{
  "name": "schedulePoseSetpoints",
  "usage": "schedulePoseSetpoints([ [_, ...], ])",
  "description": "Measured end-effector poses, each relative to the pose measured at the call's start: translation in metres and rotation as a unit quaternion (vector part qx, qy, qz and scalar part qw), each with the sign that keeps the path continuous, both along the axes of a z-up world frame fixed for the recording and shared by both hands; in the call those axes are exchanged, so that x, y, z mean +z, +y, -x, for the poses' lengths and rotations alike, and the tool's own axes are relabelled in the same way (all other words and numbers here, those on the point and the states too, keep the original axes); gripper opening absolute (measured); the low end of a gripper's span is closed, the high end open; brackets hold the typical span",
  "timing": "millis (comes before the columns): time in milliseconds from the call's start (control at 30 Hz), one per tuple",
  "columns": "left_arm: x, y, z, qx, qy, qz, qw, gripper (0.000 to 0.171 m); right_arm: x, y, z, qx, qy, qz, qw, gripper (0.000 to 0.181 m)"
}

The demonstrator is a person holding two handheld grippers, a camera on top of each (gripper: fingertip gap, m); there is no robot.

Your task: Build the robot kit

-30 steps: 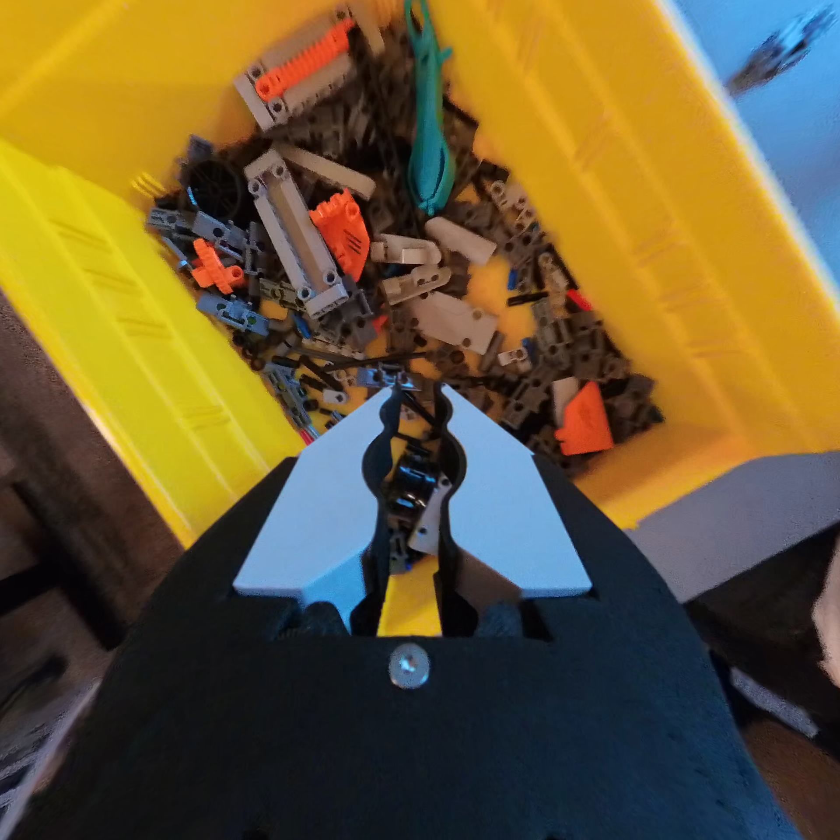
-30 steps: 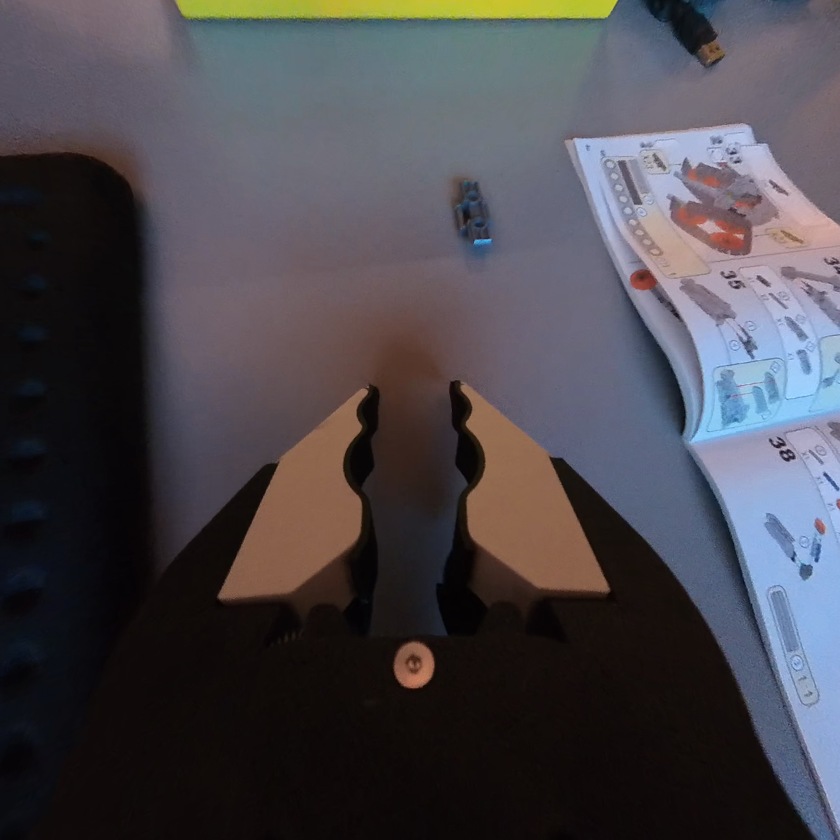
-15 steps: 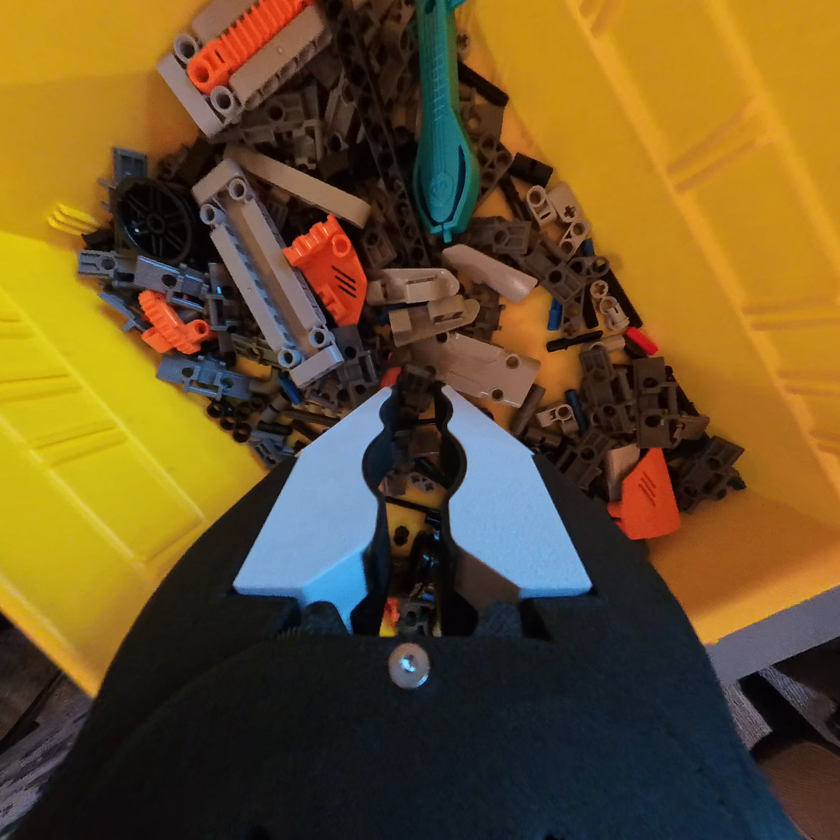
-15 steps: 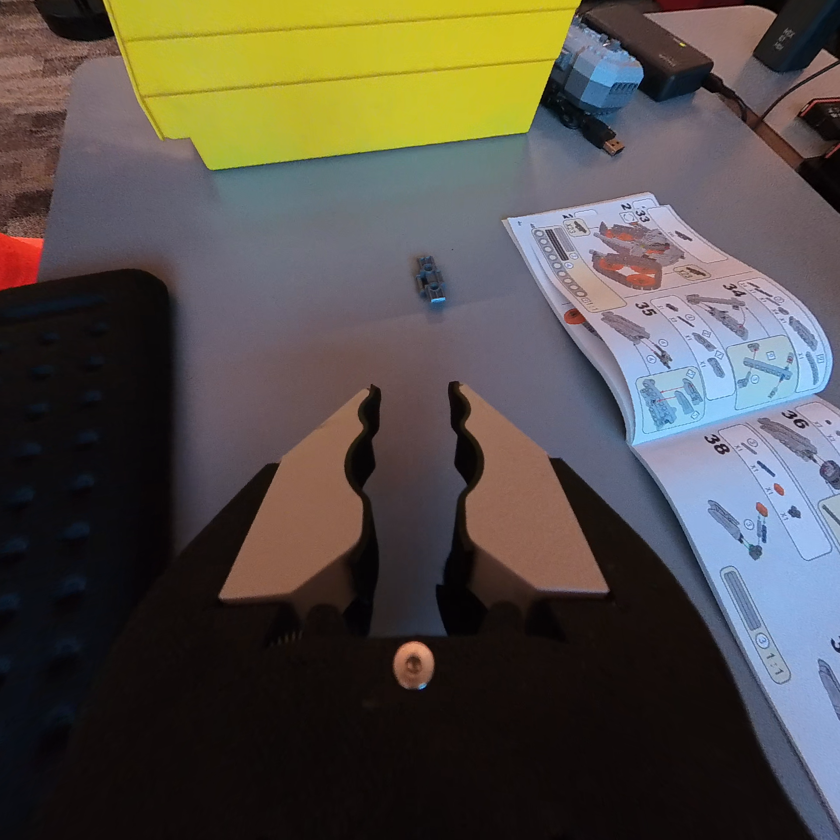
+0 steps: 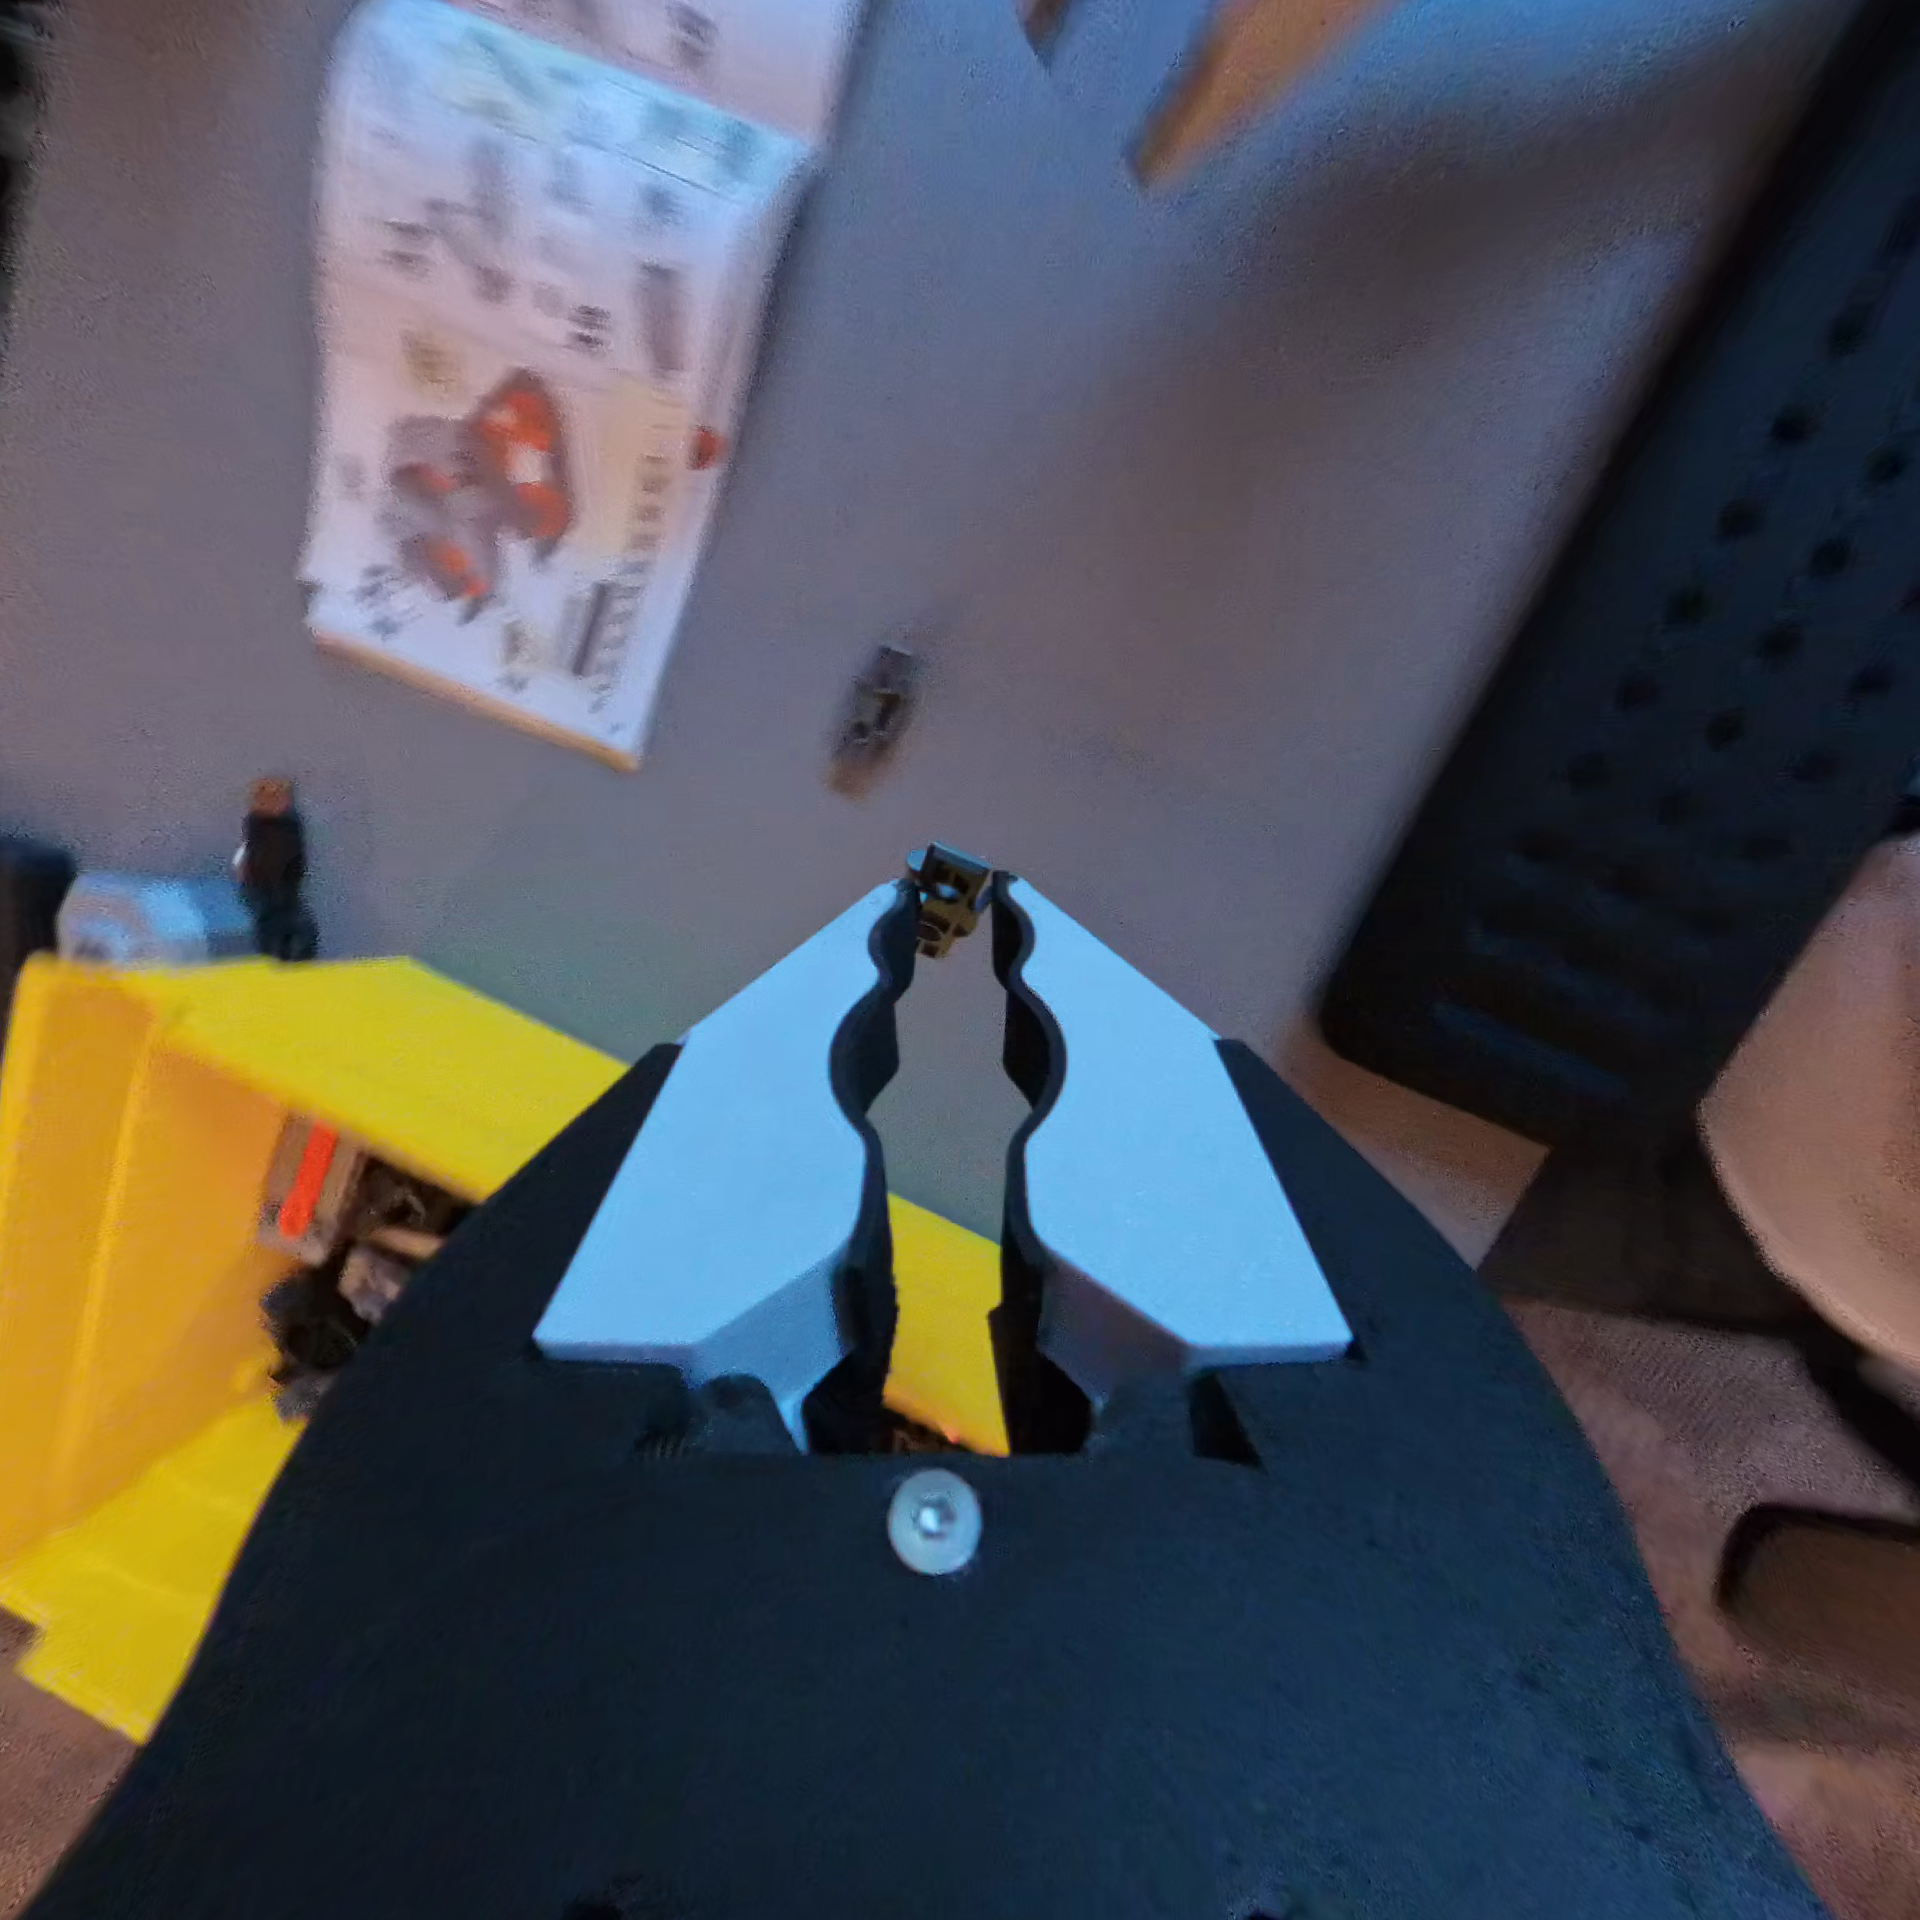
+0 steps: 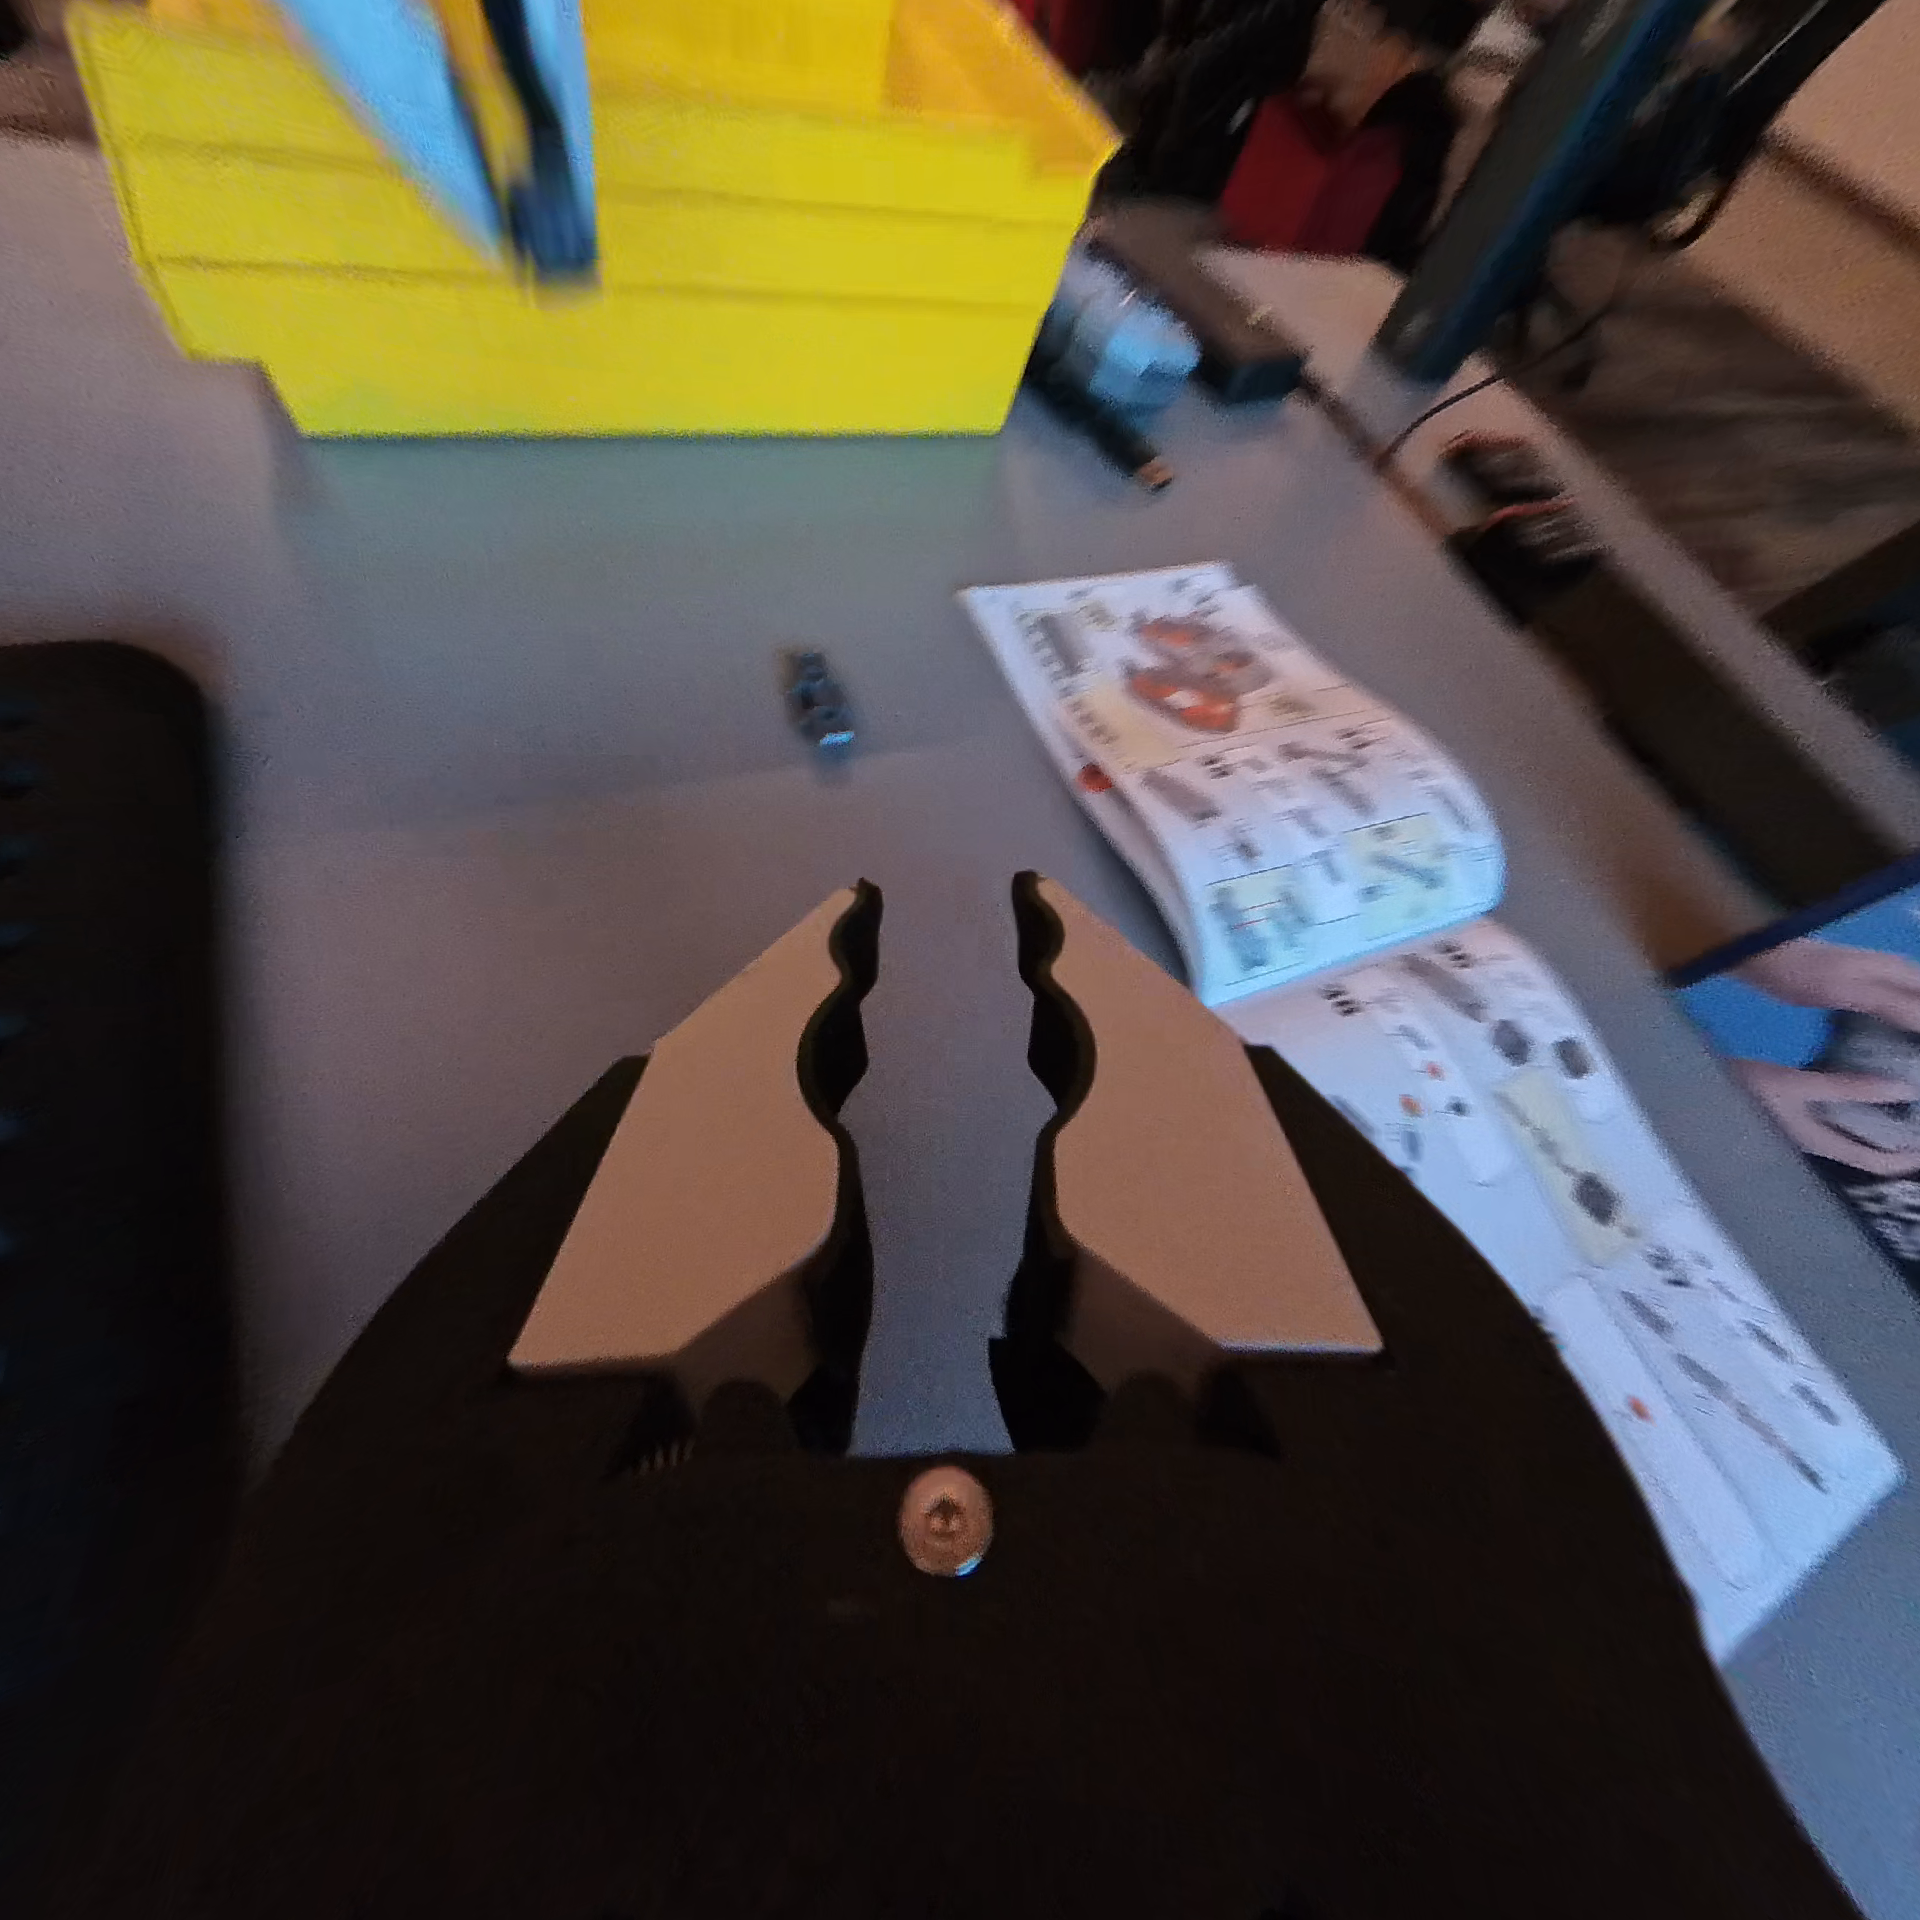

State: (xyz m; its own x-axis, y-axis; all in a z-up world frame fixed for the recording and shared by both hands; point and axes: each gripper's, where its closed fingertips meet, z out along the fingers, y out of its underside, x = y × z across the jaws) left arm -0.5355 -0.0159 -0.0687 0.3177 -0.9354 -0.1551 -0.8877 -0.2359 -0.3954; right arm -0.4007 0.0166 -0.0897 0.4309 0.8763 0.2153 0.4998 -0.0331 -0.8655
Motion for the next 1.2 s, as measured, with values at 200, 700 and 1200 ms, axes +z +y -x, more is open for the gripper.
schedulePoseSetpoints([
  [200,-0.057,0.017,-0.026,-0.043,0.132,0.011,0.99,0.012,0.014,0.013,-0.026,-0.049,0.048,0.017,0.998,0.024],
  [700,-0.101,0.032,-0.022,-0.054,0.226,0.006,0.973,0.011,0.036,0.007,-0.026,-0.041,0.056,-0.03,0.997,0.025],
  [1200,0.054,0.064,0.071,0.141,0.02,-0.142,0.98,0.022,0.041,0.004,-0.025,-0.037,0.069,-0.028,0.997,0.025],
])
